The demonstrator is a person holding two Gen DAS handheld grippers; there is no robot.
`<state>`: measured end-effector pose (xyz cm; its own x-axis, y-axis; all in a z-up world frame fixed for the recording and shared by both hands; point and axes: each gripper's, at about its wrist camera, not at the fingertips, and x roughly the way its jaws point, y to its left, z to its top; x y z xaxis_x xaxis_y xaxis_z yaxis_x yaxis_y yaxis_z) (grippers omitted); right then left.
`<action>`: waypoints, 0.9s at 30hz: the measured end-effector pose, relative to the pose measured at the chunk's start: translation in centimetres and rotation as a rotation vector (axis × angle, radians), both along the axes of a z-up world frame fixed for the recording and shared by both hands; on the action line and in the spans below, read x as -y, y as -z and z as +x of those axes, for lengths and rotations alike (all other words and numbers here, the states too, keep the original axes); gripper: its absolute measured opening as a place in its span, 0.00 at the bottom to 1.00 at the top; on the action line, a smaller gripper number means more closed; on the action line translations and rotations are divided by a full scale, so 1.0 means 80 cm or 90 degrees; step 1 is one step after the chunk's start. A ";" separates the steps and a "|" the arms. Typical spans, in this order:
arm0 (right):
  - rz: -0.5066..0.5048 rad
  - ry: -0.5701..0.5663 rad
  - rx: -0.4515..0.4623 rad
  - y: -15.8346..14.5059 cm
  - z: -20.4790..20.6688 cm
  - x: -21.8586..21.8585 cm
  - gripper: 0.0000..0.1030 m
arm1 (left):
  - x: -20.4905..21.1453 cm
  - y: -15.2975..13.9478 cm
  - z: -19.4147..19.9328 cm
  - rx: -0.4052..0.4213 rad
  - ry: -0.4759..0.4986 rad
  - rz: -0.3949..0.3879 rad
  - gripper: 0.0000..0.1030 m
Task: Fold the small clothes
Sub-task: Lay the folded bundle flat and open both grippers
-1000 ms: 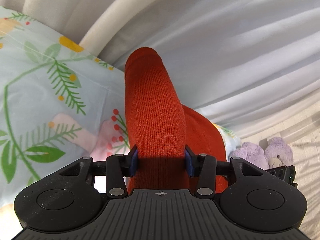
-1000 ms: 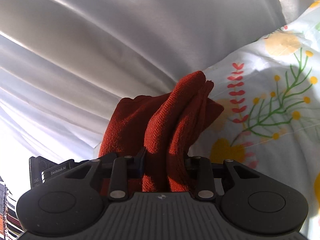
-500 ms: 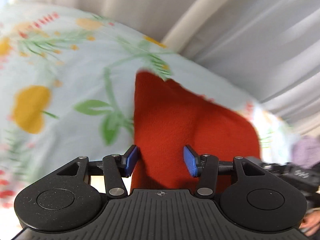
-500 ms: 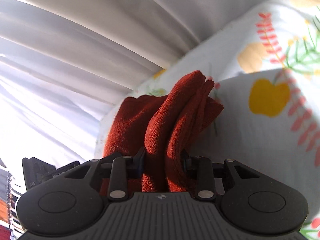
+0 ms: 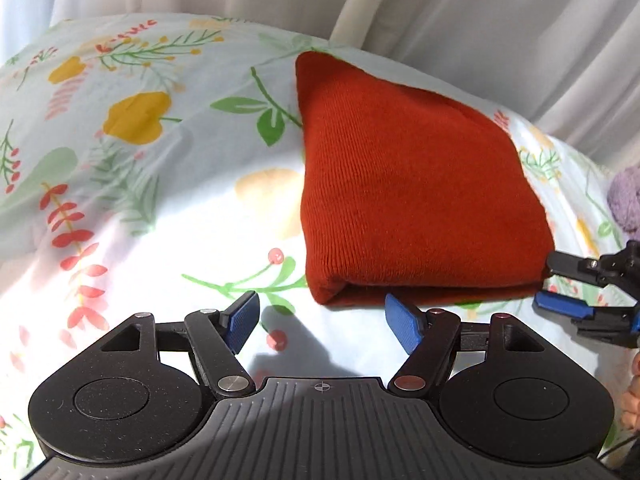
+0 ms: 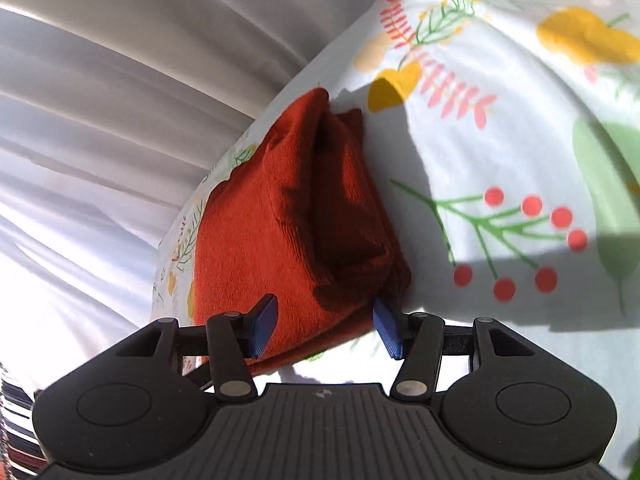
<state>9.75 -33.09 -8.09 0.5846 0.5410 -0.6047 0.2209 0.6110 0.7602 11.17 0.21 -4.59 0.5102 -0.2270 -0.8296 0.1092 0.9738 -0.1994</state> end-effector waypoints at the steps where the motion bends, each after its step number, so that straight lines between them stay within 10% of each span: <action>1: 0.009 0.001 -0.005 0.005 -0.002 -0.003 0.52 | 0.004 0.002 -0.003 0.017 -0.002 0.016 0.73; 4: 0.021 0.033 0.014 0.009 -0.009 -0.010 0.50 | 0.017 0.008 0.003 0.042 -0.017 0.036 0.73; 6: 0.020 0.071 0.022 0.016 -0.006 -0.014 0.22 | 0.021 0.014 0.008 0.040 -0.034 0.044 0.73; 9: -0.050 0.089 0.022 0.013 0.001 -0.030 0.10 | 0.014 0.015 0.008 0.042 -0.071 0.078 0.73; 13: 0.198 0.126 0.064 0.028 -0.023 0.002 0.07 | -0.009 0.013 0.004 0.031 -0.083 0.078 0.81; 21: -0.079 0.097 0.027 0.009 -0.029 -0.002 0.15 | -0.031 -0.039 -0.017 0.042 -0.095 0.067 0.78; 27: -0.308 0.058 0.171 -0.056 -0.041 -0.048 0.21 | 0.001 -0.021 0.008 0.059 -0.089 0.100 0.80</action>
<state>6.46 -29.25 -3.63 0.7836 0.1791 -0.5949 0.1268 0.8913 0.4353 11.82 0.15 -2.95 0.6029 -0.0195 -0.7975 -0.0190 0.9991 -0.0388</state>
